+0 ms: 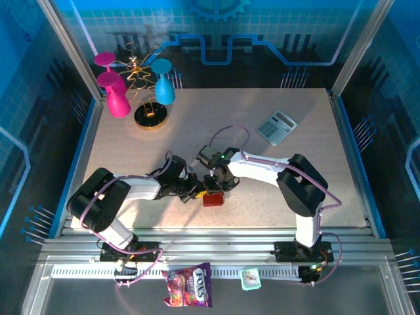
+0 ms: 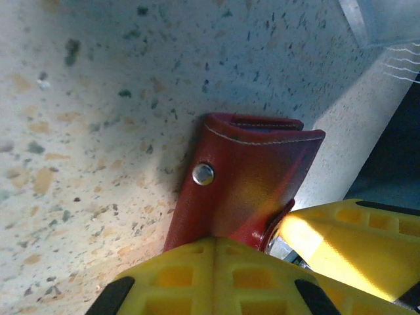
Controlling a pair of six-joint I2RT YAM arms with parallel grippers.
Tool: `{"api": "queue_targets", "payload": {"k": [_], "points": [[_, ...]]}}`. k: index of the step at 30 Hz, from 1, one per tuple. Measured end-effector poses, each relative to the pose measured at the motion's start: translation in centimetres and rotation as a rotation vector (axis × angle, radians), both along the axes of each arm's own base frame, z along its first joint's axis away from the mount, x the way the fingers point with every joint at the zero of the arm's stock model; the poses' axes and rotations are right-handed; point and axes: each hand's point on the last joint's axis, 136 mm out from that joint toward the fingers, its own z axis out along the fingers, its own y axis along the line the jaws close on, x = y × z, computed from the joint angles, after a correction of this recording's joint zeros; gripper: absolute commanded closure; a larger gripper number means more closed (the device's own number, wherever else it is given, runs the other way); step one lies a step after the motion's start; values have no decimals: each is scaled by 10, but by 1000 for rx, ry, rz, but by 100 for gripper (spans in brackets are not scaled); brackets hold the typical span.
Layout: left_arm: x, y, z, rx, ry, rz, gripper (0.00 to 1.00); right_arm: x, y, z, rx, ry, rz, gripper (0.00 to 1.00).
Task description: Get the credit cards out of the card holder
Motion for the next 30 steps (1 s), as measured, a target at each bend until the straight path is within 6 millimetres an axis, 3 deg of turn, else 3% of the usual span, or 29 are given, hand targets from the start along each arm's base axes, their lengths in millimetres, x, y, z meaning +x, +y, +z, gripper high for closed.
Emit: {"api": "queue_targets", "payload": {"k": [15, 24, 30], "points": [[-1, 0, 0, -48, -23, 23, 100, -1, -3, -5, -153, -105, 70, 77], [0, 0, 0, -49, -23, 24, 100, 0, -4, -2, -159, -126, 73, 95], [0, -1, -1, -52, -24, 22, 100, -1, -6, 3, -105, -149, 57, 100]]}}
